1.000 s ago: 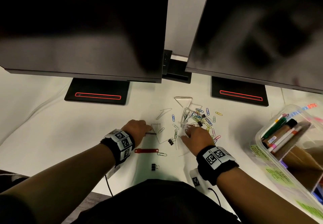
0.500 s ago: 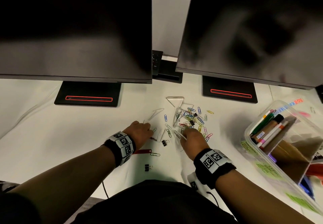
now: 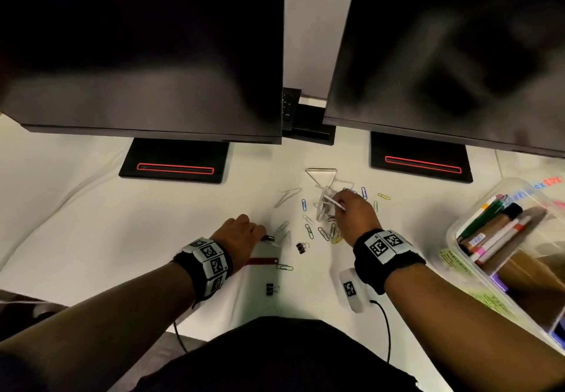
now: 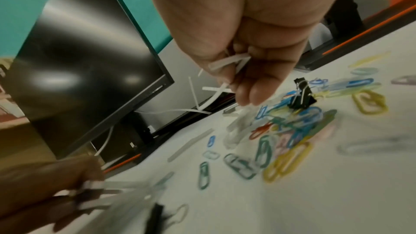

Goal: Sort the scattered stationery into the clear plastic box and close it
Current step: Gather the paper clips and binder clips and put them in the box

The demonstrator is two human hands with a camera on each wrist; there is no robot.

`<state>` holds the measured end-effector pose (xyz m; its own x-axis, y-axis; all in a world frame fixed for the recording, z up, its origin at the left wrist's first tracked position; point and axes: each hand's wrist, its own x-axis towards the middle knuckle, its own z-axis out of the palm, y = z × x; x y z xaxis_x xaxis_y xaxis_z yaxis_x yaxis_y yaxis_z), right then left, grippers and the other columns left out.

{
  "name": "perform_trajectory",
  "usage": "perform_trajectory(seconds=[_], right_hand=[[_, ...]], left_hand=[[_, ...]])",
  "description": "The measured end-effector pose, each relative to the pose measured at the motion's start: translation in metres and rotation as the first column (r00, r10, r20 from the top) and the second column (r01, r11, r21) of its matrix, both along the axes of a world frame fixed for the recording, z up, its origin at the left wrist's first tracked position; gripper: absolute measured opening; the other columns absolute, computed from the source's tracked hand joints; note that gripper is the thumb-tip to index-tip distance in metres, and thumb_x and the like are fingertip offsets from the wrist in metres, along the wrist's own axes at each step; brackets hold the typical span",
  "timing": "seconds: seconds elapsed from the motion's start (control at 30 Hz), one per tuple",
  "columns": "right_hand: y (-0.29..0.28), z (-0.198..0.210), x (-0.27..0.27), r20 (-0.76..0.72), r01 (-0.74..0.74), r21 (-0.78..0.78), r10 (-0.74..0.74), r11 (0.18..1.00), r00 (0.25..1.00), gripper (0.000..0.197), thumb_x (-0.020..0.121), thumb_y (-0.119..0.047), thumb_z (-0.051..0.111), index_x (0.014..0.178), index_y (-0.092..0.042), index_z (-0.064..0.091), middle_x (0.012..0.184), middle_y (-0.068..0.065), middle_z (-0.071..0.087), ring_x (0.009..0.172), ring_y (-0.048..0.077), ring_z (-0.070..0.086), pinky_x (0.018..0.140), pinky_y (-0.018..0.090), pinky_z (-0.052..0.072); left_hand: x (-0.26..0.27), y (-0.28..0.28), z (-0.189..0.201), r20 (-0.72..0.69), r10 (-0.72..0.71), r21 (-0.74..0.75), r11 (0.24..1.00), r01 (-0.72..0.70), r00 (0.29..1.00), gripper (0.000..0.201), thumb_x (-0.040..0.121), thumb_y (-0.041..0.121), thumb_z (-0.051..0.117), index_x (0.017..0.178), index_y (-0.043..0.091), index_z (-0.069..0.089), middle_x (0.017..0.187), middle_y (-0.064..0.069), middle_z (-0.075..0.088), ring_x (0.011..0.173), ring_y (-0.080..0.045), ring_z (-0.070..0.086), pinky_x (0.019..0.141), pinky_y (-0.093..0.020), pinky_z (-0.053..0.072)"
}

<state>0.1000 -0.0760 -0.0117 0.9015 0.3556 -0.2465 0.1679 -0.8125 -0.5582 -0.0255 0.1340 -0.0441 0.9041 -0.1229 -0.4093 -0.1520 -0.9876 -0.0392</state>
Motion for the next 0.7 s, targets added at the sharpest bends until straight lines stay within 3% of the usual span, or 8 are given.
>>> perform_trajectory(seconds=[0.1, 0.17, 0.2, 0.27, 0.37, 0.57, 0.63, 0.7], right_hand=[[0.005, -0.004, 0.017, 0.004, -0.143, -0.120, 0.144, 0.982, 0.990, 0.035, 0.089, 0.003, 0.043, 0.117, -0.007, 0.061, 0.120, 0.015, 0.060, 0.113, 0.029, 0.055, 0.090, 0.027, 0.039], [0.007, -0.008, 0.024, -0.030, -0.262, -0.217, 0.261, 0.940, 0.965, 0.038, 0.091, -0.002, 0.044, 0.125, -0.010, 0.057, 0.129, 0.012, 0.056, 0.121, 0.027, 0.051, 0.101, 0.028, 0.036], [0.009, -0.010, 0.026, -0.052, -0.313, -0.268, 0.310, 0.911, 0.949, 0.037, 0.091, -0.004, 0.045, 0.125, -0.010, 0.057, 0.129, 0.012, 0.055, 0.121, 0.027, 0.050, 0.102, 0.029, 0.036], [0.013, -0.012, 0.028, -0.081, -0.384, -0.359, 0.381, 0.851, 0.921, 0.035, 0.091, -0.006, 0.047, 0.124, -0.010, 0.058, 0.129, 0.012, 0.055, 0.120, 0.027, 0.051, 0.101, 0.031, 0.040], [0.016, -0.013, 0.026, -0.068, -0.458, -0.464, 0.485, 0.759, 0.872, 0.036, 0.092, -0.008, 0.048, 0.128, -0.009, 0.054, 0.130, 0.011, 0.051, 0.124, 0.027, 0.046, 0.103, 0.031, 0.038], [0.015, -0.013, 0.025, -0.023, -0.489, -0.576, 0.586, 0.655, 0.810, 0.029, 0.090, -0.009, 0.049, 0.119, -0.007, 0.057, 0.122, 0.011, 0.055, 0.116, 0.029, 0.051, 0.094, 0.034, 0.044], [0.012, -0.013, 0.026, -0.002, -0.505, -0.549, 0.604, 0.665, 0.797, 0.028, 0.090, -0.010, 0.049, 0.116, -0.007, 0.058, 0.120, 0.011, 0.056, 0.115, 0.029, 0.051, 0.094, 0.034, 0.043], [0.009, -0.010, 0.026, 0.040, -0.471, -0.453, 0.545, 0.757, 0.837, 0.027, 0.089, -0.013, 0.051, 0.114, -0.008, 0.060, 0.118, 0.010, 0.056, 0.116, 0.028, 0.050, 0.093, 0.032, 0.041]], left_hand=[[-0.010, 0.001, -0.004, 0.030, 0.019, -0.035, 0.999, -0.018, 0.999, 0.035, 0.090, 0.016, 0.043, 0.124, 0.018, 0.048, 0.118, -0.001, 0.058, 0.112, -0.026, 0.048, 0.092, -0.035, 0.042], [-0.016, 0.001, -0.002, 0.078, 0.011, -0.032, 0.999, -0.009, 0.997, 0.021, 0.083, 0.031, 0.053, 0.100, 0.023, 0.063, 0.091, 0.005, 0.068, 0.089, -0.021, 0.060, 0.073, -0.029, 0.051], [-0.019, 0.003, -0.005, 0.081, 0.007, -0.031, 1.000, -0.005, 0.997, 0.024, 0.079, 0.045, 0.054, 0.088, 0.026, 0.066, 0.079, 0.009, 0.069, 0.078, -0.018, 0.063, 0.065, -0.026, 0.052], [-0.022, 0.005, -0.013, 0.093, -0.030, -0.058, 0.998, 0.036, 0.995, 0.040, 0.061, 0.062, 0.067, 0.082, 0.028, 0.069, 0.072, 0.011, 0.068, 0.071, -0.016, 0.065, 0.060, -0.023, 0.053], [-0.022, 0.005, -0.014, 0.118, -0.093, -0.035, 0.995, 0.098, 0.989, 0.049, 0.041, 0.054, 0.084, 0.079, 0.026, 0.069, 0.069, 0.010, 0.066, 0.069, -0.016, 0.065, 0.059, -0.023, 0.052], [-0.015, -0.002, -0.012, 0.116, -0.089, -0.027, 0.995, 0.093, 0.989, 0.038, 0.040, 0.045, 0.087, 0.065, 0.025, 0.066, 0.061, 0.011, 0.063, 0.065, -0.014, 0.063, 0.054, -0.019, 0.051], [-0.011, -0.003, -0.012, 0.099, -0.077, -0.037, 0.996, 0.081, 0.992, 0.038, 0.041, 0.047, 0.087, 0.063, 0.025, 0.065, 0.059, 0.011, 0.062, 0.063, -0.014, 0.063, 0.053, -0.020, 0.050], [-0.008, -0.002, -0.013, 0.094, -0.066, -0.022, 0.997, 0.068, 0.993, 0.035, 0.048, 0.050, 0.084, 0.062, 0.024, 0.064, 0.057, 0.011, 0.060, 0.062, -0.015, 0.063, 0.053, -0.019, 0.049]])
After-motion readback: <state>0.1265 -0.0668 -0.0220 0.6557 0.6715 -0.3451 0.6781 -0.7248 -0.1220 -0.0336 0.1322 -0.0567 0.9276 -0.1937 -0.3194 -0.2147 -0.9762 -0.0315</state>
